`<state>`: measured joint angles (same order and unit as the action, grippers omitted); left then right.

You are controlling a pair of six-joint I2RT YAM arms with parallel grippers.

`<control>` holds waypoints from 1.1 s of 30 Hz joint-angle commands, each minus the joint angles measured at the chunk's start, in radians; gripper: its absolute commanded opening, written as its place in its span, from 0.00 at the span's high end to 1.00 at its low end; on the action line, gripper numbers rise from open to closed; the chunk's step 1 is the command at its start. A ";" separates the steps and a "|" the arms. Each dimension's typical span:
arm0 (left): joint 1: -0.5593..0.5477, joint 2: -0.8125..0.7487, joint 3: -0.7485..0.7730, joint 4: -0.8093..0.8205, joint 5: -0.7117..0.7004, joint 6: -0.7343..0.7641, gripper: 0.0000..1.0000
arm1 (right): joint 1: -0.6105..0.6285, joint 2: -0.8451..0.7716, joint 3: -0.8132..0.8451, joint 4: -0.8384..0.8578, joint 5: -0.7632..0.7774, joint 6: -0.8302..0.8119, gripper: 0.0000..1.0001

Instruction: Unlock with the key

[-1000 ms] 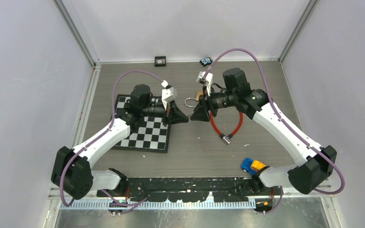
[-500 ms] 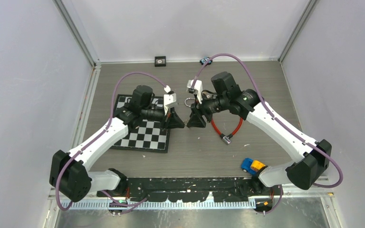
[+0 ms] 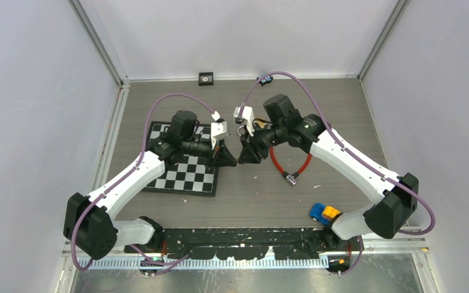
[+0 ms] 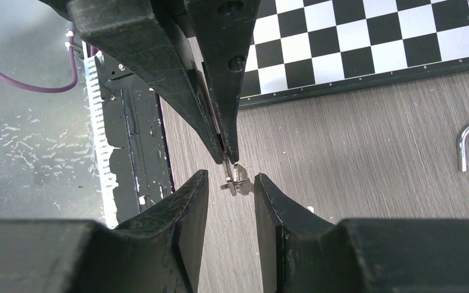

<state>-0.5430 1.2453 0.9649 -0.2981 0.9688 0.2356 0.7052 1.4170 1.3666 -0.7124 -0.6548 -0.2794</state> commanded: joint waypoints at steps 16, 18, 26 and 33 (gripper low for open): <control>-0.004 -0.023 0.024 0.038 0.043 -0.030 1.00 | 0.005 0.012 0.052 0.059 -0.024 0.049 0.68; -0.004 -0.021 0.022 0.039 0.043 -0.029 1.00 | 0.004 0.008 0.055 0.060 -0.023 0.054 0.68; -0.004 -0.024 0.019 0.051 0.046 -0.041 1.00 | 0.004 0.014 0.042 0.074 -0.032 0.064 0.72; -0.003 -0.026 0.015 0.054 0.044 -0.043 1.00 | 0.004 0.021 0.034 0.079 -0.043 0.066 0.87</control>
<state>-0.5430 1.2449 0.9649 -0.2852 0.9874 0.2085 0.7052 1.4322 1.3727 -0.6785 -0.6781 -0.2211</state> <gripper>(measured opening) 0.021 0.152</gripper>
